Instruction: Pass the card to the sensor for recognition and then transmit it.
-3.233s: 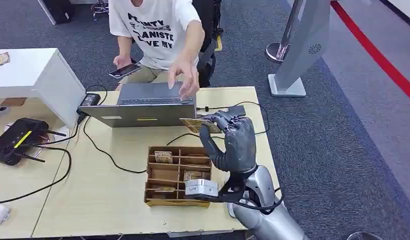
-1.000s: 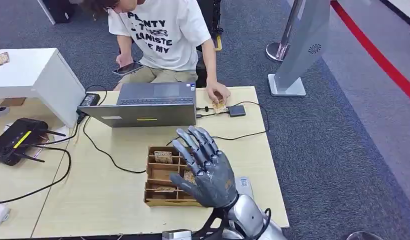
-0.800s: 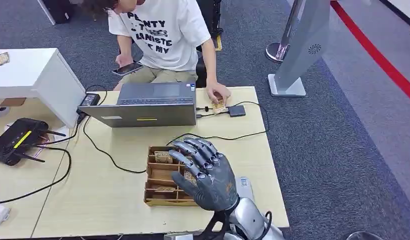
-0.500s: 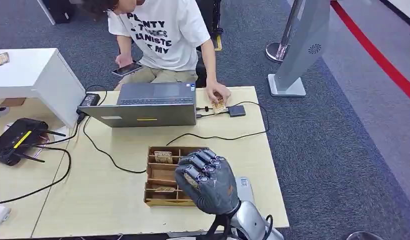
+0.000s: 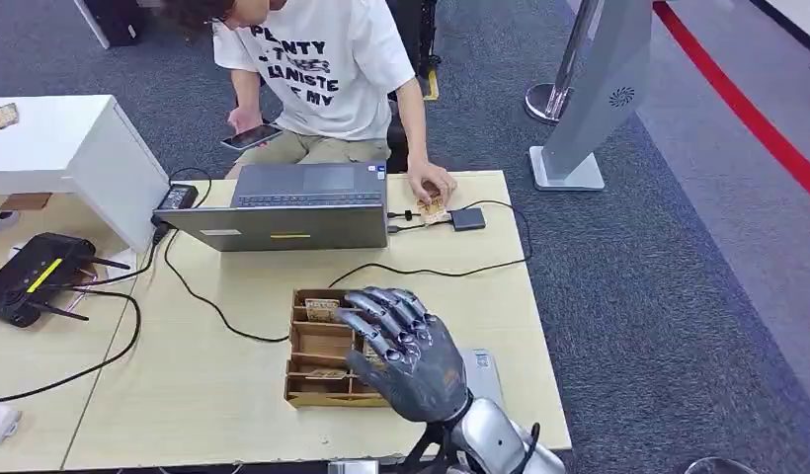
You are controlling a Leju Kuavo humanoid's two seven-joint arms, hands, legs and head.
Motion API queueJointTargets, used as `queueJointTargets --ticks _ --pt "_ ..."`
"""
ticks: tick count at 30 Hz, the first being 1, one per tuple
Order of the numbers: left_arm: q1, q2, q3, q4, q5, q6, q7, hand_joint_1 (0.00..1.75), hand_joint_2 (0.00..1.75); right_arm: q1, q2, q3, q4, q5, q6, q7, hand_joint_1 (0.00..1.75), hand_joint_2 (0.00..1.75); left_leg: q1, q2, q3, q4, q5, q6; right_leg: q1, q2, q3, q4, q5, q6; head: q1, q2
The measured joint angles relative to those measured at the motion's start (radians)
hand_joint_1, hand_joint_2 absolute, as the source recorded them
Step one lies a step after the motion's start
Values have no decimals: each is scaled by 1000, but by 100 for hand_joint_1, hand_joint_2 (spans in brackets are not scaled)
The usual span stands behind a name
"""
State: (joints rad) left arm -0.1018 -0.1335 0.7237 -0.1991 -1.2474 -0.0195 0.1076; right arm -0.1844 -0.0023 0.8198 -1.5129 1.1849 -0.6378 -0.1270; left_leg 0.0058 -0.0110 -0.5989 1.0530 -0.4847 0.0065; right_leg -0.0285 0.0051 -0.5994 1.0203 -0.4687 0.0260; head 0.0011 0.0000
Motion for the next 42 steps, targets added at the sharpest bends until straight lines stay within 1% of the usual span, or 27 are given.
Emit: queueJointTargets --ticks 1,2,6,7,11,15,16,17,18,19,20,22,23,25,30,32,33,35,36,37,39,41,42 --pt "0 0 0 0 0 0 0 0 0 -2 -6 0 5 6 2 9 113 175 0 0 0 0 0 0 0 0 0 0 0 0 0 0" --pt "0 0 0 0 0 1 0 0 0 -4 -11 0 10 10 2 14 124 175 0 0 0 0 0 0 0 0 0 0 0 0 0 0" --pt "0 0 0 0 2 1 2 0 0 -10 -29 0 26 19 8 31 140 175 0 0 0 0 0 0 0 0 0 0 0 0 0 0" --pt "0 0 0 0 2 2 2 0 0 -13 -33 0 29 21 11 35 138 175 0 0 0 0 0 0 0 0 0 0 0 0 0 0" --pt "0 -1 0 0 3 5 1 0 0 -29 -49 0 34 25 34 61 140 175 0 0 0 0 0 0 0 0 0 0 0 0 0 0" --pt "0 -1 1 0 6 8 1 0 0 -39 -61 0 34 27 47 69 133 175 0 0 0 0 0 0 0 0 0 0 0 0 0 0" --pt "1 -1 1 0 8 10 -1 0 0 -41 -64 0 34 25 61 78 120 175 0 0 0 0 0 0 0 0 0 0 0 0 0 0" --pt "1 -1 1 0 10 11 -2 0 0 -44 -68 0 33 19 76 85 96 175 0 0 0 0 0 0 0 0 0 0 0 0 0 0" --pt "1 -1 2 0 12 11 -2 0 0 -48 -73 0 30 9 101 94 77 175 0 0 0 0 0 0 0 0 0 0 0 0 0 0" --pt "2 -1 2 0 15 12 -2 0 0 -53 -78 1 27 -1 131 102 54 175 0 0 0 0 0 0 0 0 0 0 0 0 0 0" --pt "3 -1 3 0 17 13 -3 0 0 -58 -84 1 24 -13 160 112 47 175 0 0 0 0 0 0 0 0 0 0 0 0 0 0" --pt "5 -1 6 0 21 13 -5 0 0 -76 -98 3 19 -48 247 133 52 175 0 0 0 0 0 0 0 0 0 0 0 0 0 0" --pt "6 -1 9 0 24 14 -5 0 0 -84 -107 4 17 -65 280 138 52 175 0 0 0 0 0 0 0 0 0 0 0 0 0 0" --pt "10 0 14 0 27 17 -8 0 0 -99 -121 4 15 -94 317 145 52 175 0 0 0 0 0 0 0 0 0 0 0 0 0 0" --pt "12 0 24 0 28 18 -12 0 0 -117 -140 8 11 -108 335 145 52 175 0 0 0 0 0 0 0 0 0 0 0 0 0 0" --pt "12 0 26 0 30 18 -12 0 0 -126 -145 15 8 -127 357 145 52 175 0 0 0 0 0 0 0 0 0 0 0 0 0 0" --pt "12 0 26 0 30 19 -13 0 0 -130 -148 19 7 -138 365 145 58 175 0 0 0 0 0 0 0 0 0 0 0 0 0 0" --pt "13 0 27 0 32 20 -14 0 0 -136 -152 23 5 -148 370 143 61 175 0 0 0 0 0 0 0 0 0 0 0 0 0 0" --pt "13 0 27 0 33 21 -14 0 0 -139 -154 26 3 -152 372 143 66 175 0 0 0 0 0 0 0 0 0 0 0 0 0 0" --pt "13 0 28 0 34 21 -15 0 0 -143 -157 30 0 -159 374 143 84 175 0 0 0 0 0 0 0 0 0 0 0 0 0 0" --pt "13 0 31 0 36 23 -16 0 0 -146 -162 34 -8 -173 375 140 79 175 0 0 0 0 0 0 0 0 0 0 0 0 0 0" --pt "14 0 34 0 39 26 -21 0 0 -147 -168 36 -18 -201 373 130 70 175 0 0 0 0 0 0 0 0 0 0 0 0 0 0" --pt "15 0 35 0 40 28 -23 0 0 -147 -171 36 -25 -216 372 124 70 175 0 0 0 0 0 0 0 0 0 0 0 0 0 0"
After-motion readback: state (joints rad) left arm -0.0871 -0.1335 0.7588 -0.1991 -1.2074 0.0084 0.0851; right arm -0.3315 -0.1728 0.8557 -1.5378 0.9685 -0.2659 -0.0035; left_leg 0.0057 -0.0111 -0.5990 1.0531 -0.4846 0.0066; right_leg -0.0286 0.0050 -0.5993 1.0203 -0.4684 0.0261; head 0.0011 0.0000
